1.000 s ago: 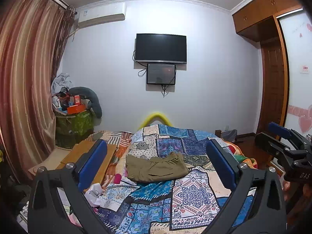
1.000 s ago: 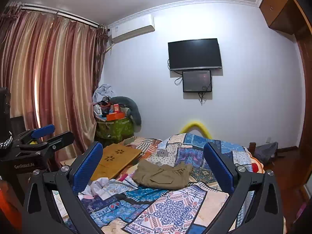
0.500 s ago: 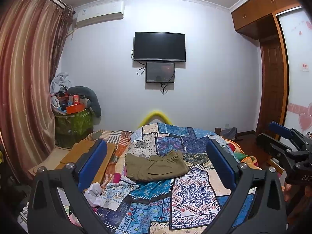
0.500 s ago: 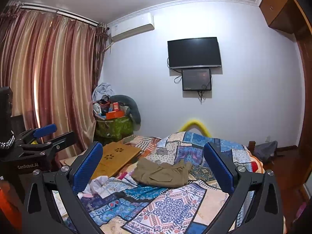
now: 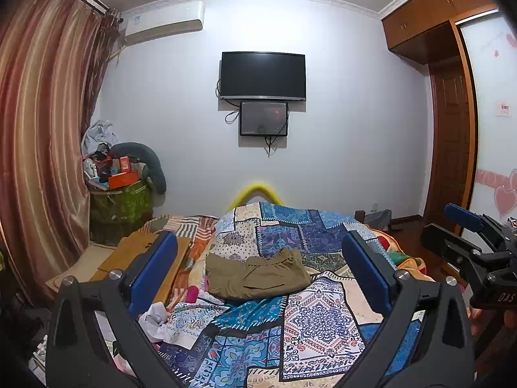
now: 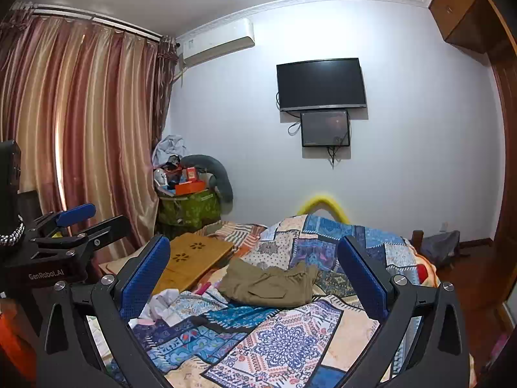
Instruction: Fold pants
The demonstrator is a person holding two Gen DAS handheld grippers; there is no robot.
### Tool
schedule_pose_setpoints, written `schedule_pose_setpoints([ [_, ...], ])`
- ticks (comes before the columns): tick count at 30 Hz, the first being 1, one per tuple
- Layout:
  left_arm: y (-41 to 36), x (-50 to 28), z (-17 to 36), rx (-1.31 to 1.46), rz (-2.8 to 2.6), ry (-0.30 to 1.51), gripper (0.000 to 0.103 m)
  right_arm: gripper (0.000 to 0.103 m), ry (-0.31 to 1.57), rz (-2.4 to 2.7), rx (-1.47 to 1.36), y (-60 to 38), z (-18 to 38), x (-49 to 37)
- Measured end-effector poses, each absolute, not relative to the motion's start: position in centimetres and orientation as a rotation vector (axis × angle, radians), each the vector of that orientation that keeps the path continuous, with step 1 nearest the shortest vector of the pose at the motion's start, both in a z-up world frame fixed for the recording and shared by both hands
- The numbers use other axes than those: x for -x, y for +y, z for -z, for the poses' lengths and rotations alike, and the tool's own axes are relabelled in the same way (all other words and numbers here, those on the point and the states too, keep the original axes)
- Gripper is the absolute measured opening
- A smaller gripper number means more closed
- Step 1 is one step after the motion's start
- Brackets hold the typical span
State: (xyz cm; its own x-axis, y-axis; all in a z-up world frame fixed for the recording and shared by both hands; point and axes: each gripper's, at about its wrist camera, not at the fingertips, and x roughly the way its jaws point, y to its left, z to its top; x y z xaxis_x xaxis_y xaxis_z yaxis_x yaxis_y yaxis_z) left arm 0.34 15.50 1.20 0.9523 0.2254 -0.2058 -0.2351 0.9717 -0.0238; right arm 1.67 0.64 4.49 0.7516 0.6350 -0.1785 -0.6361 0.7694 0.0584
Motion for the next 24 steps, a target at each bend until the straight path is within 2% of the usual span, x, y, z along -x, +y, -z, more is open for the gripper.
schedule_pose_setpoints([
  [24, 16.01, -0.14, -1.06, 0.032, -0.194, 0.210, 0.103, 0.103, 0.213, -0.685, 0.003, 0.33, -4.29, -1.83],
])
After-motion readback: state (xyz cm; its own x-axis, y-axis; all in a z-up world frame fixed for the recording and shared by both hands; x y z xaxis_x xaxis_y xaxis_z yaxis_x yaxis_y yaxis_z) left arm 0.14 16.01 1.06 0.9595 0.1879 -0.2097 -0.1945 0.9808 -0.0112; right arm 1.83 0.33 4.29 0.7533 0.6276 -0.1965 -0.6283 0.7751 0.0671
